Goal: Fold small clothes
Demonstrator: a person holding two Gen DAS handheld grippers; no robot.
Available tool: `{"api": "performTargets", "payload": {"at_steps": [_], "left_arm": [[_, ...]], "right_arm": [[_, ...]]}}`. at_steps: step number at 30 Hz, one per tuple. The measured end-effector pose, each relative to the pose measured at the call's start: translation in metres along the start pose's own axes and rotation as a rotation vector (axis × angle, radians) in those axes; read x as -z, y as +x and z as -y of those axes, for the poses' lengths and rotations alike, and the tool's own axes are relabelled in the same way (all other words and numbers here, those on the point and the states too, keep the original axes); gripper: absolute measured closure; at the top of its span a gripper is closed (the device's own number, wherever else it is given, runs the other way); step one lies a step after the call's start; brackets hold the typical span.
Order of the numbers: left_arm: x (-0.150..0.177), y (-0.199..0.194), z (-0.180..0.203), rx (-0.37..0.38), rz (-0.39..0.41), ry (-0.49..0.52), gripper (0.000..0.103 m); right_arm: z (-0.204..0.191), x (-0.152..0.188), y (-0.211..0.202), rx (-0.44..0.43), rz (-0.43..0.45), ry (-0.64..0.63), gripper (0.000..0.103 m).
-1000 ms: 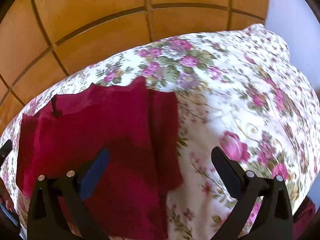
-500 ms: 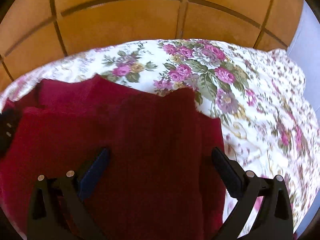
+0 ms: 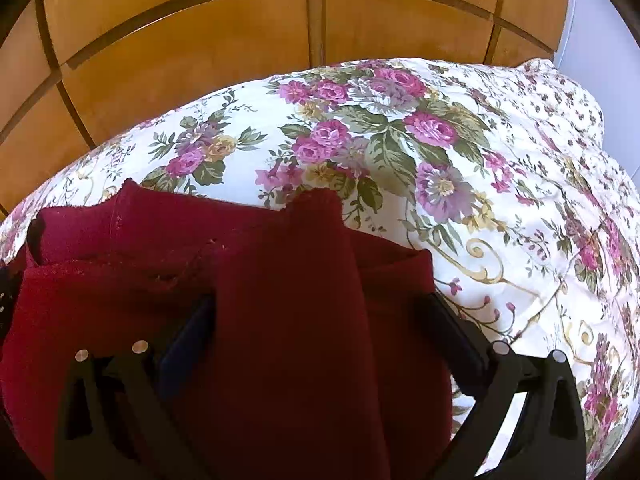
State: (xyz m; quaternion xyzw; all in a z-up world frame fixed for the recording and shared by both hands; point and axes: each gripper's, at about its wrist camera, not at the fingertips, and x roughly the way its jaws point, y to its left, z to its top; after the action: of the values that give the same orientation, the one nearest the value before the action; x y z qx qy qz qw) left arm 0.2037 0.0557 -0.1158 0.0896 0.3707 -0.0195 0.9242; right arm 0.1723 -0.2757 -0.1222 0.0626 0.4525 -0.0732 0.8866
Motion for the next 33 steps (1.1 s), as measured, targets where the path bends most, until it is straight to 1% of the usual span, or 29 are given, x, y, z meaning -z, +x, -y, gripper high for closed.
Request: {"api": "performTargets", "payload": {"at_steps": [5,7,10,11,13,15,17,21,23,28,30,33], "left_arm": [[0.003,-0.008,0.004,-0.019,0.01,0.015,0.039],[0.004,-0.013,0.001,-0.025,0.011,0.008,0.026],[0.009,-0.027,-0.002,-0.001,0.015,0.004,0.022],[0.012,-0.033,-0.004,-0.009,0.019,-0.001,0.022],[0.021,-0.046,-0.007,-0.053,0.034,-0.009,0.015],[0.032,-0.051,-0.013,-0.068,0.054,-0.016,0.015],[0.039,-0.047,-0.021,-0.06,0.037,-0.049,0.012],[0.036,-0.02,-0.04,0.026,-0.061,-0.161,0.003],[0.036,-0.015,-0.042,0.055,-0.073,-0.178,0.003],[0.039,-0.018,-0.042,0.061,-0.057,-0.184,0.003],[0.04,-0.021,-0.041,0.056,-0.05,-0.181,0.003],[0.041,-0.024,-0.044,0.06,-0.041,-0.187,0.003]], "right_arm": [[-0.003,0.002,-0.003,0.014,0.01,-0.014,0.002],[-0.003,0.002,-0.003,0.014,0.009,-0.013,0.002],[-0.003,0.002,-0.002,0.012,0.007,-0.014,0.002],[-0.003,0.002,-0.002,0.012,0.006,-0.014,0.002],[-0.003,0.002,-0.001,0.013,0.004,-0.016,0.002],[-0.004,0.001,0.0,0.014,0.003,-0.018,0.002],[-0.004,0.001,0.0,0.015,0.002,-0.02,0.002],[-0.002,0.0,-0.001,0.007,-0.001,-0.014,0.002],[-0.001,0.0,-0.002,0.004,-0.002,-0.01,0.002],[0.002,0.002,-0.018,-0.011,-0.003,0.001,0.002],[0.001,0.004,-0.028,-0.001,-0.001,-0.017,0.002],[-0.003,0.013,-0.047,0.004,0.014,-0.079,0.002]]}}
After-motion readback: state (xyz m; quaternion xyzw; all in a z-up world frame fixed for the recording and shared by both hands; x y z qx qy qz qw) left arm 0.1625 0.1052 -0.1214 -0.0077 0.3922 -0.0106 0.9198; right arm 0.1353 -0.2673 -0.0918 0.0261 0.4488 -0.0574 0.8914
